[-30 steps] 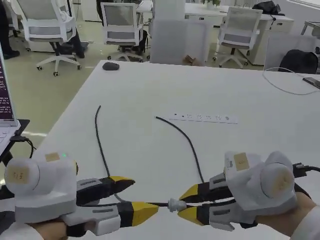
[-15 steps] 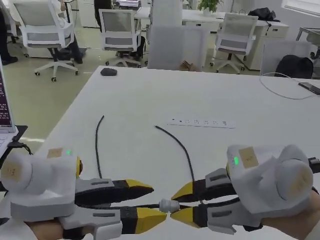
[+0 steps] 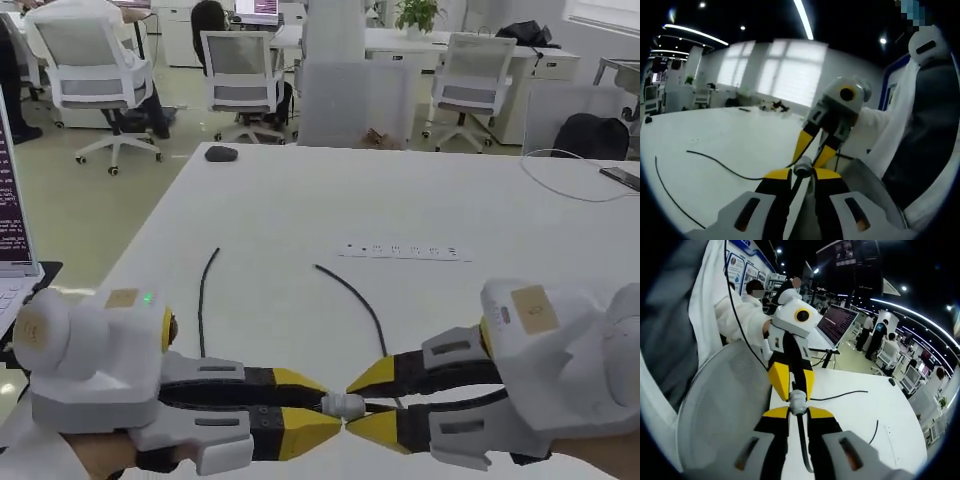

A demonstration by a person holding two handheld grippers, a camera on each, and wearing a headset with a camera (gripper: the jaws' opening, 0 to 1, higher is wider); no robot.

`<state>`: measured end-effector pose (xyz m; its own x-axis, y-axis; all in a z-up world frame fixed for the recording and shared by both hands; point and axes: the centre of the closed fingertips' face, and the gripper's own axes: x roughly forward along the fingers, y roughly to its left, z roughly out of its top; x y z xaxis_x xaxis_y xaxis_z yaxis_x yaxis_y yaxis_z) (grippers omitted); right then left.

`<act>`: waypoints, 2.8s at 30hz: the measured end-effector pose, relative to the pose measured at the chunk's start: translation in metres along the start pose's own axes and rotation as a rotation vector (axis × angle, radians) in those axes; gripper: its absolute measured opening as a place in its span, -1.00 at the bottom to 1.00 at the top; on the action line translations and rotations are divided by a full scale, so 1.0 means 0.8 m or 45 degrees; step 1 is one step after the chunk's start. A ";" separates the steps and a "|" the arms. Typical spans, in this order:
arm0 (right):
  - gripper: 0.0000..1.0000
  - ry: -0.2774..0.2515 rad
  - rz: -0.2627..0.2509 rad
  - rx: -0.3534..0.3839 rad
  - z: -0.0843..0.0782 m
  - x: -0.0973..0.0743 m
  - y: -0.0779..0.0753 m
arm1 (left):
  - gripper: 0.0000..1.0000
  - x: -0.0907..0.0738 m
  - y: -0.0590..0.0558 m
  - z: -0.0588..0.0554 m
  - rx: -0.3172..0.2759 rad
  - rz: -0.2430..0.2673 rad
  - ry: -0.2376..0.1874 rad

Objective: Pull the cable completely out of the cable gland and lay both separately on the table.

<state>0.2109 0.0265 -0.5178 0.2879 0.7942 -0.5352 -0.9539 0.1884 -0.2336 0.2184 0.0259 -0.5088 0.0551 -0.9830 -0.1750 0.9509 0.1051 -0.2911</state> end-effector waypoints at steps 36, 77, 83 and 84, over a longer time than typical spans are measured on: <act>-0.64 -0.547 0.220 0.788 0.055 -0.038 -0.008 | -0.71 -0.017 -0.026 0.049 0.125 -0.077 -0.134; -0.83 -0.449 0.176 0.416 0.077 -0.031 -0.006 | -0.73 -0.030 -0.025 0.064 0.010 -0.130 -0.206; -0.84 -0.453 0.092 0.224 0.086 -0.029 -0.018 | -0.73 -0.035 -0.022 0.071 -0.129 -0.153 -0.277; -0.83 -0.439 0.080 0.174 0.086 -0.028 -0.017 | -0.73 -0.036 -0.021 0.070 -0.135 -0.154 -0.276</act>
<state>0.2116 0.0458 -0.4469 0.2050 0.9502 -0.2347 -0.9781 0.1899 -0.0857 0.2176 0.0437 -0.4464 0.0180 -0.9975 0.0690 0.9180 -0.0108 -0.3964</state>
